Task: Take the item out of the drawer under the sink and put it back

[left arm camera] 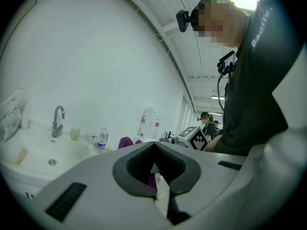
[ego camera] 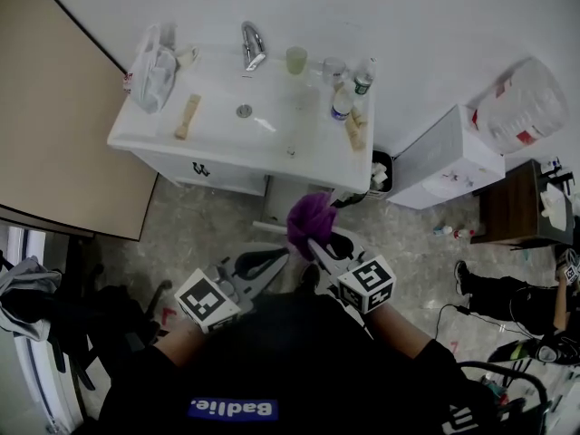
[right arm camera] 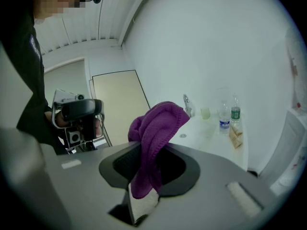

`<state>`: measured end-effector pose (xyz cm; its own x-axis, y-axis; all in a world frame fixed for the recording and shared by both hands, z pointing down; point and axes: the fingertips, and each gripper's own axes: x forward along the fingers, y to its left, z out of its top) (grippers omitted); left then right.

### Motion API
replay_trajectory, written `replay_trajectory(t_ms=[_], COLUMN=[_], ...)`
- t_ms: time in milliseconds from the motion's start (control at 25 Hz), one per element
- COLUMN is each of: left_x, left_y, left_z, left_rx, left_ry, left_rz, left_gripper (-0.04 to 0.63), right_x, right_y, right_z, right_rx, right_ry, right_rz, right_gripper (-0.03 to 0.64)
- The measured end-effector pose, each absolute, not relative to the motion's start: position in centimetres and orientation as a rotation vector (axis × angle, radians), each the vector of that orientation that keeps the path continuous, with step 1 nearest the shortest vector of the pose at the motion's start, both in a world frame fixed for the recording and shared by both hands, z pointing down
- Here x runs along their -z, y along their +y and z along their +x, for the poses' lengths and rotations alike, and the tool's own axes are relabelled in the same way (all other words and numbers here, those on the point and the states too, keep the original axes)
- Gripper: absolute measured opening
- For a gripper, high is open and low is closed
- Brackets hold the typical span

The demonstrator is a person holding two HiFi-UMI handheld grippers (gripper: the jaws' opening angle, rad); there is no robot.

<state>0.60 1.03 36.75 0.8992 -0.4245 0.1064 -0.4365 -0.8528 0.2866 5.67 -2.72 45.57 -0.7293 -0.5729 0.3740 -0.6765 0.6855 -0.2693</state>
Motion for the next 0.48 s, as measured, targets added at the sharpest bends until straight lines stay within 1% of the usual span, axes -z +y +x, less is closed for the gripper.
replay_trajectory(t_ms=[480], left_x=[-37.1], left_y=[-0.5], left_z=[0.1], left_rx=[-0.077], left_ry=[-0.734], left_rz=[2.724], left_gripper=[-0.005], right_x=[-51.1], right_y=[-6.0], right_z=[5.7], right_rx=[-0.587], right_ry=[-2.574], right_rz=[0.914], right_gripper=[0.091])
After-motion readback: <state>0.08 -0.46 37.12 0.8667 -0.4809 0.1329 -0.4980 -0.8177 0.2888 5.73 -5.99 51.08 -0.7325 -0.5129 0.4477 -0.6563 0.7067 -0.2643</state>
